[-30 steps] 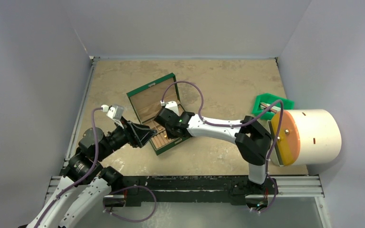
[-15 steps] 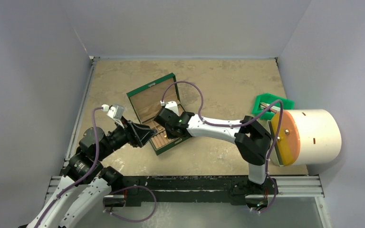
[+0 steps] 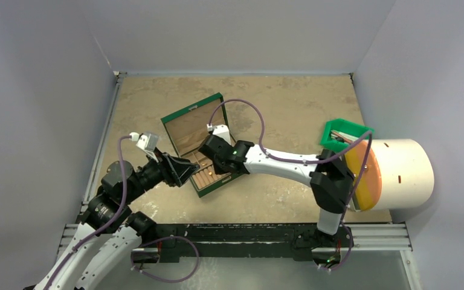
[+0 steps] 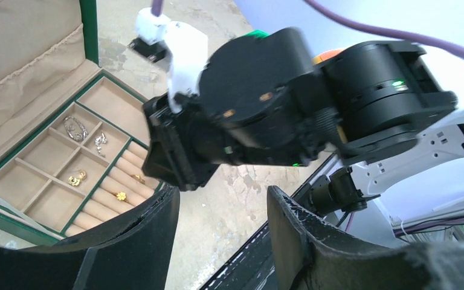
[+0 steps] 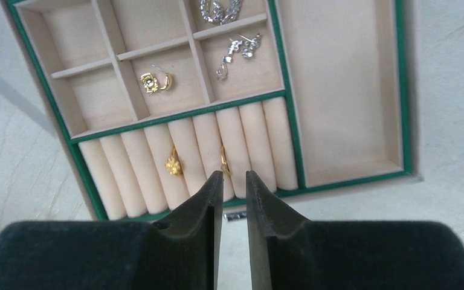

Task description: Organize the mixed jewelry

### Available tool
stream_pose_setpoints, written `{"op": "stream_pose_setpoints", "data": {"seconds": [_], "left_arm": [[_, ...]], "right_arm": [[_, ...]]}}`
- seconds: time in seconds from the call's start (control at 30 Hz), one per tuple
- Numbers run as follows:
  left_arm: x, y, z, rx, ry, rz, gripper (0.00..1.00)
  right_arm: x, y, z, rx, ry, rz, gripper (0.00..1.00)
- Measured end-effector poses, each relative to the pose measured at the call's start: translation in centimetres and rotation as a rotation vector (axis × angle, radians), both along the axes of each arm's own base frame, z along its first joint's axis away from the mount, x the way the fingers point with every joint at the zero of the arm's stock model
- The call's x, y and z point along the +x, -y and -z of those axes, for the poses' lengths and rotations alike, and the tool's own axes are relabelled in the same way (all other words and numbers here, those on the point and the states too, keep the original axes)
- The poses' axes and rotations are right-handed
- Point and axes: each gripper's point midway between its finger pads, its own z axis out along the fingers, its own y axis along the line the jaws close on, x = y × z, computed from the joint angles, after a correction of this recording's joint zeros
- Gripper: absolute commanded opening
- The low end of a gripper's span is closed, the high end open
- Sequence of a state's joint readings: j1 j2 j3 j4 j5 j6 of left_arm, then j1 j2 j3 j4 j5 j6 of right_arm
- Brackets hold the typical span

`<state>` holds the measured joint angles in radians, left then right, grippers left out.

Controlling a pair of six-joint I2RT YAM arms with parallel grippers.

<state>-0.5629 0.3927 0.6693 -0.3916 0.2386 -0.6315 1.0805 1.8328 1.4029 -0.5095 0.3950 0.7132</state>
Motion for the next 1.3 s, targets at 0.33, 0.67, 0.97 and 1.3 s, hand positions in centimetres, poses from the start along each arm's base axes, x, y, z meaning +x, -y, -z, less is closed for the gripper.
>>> {"op": "stream_pose_setpoints", "data": {"seconds": [0.33,0.67,0.97,1.3], "left_arm": [[2.6,-1.0,0.5,0.074,-0.074,-0.13,0.5],[7.2,-2.8,0.4,0.217,-0.112,-0.334,0.33],[12.7,-4.3,-3.3,0.328,-0.081,-0.532,0.08],[20.6,-7.3,-5.9,0.436,-0.1,-0.709,0.0]], "right_arm": [[0.1,3.2,-7.0,0.089,0.139,0.044,0.28],[-1.5,8.6,-4.2,-0.017,0.141,0.093,0.24],[-3.3,12.1,-3.2,-0.012,0.137,0.128,0.03],[-4.9,14.1,-3.1,0.097,0.158,0.118,0.0]]}}
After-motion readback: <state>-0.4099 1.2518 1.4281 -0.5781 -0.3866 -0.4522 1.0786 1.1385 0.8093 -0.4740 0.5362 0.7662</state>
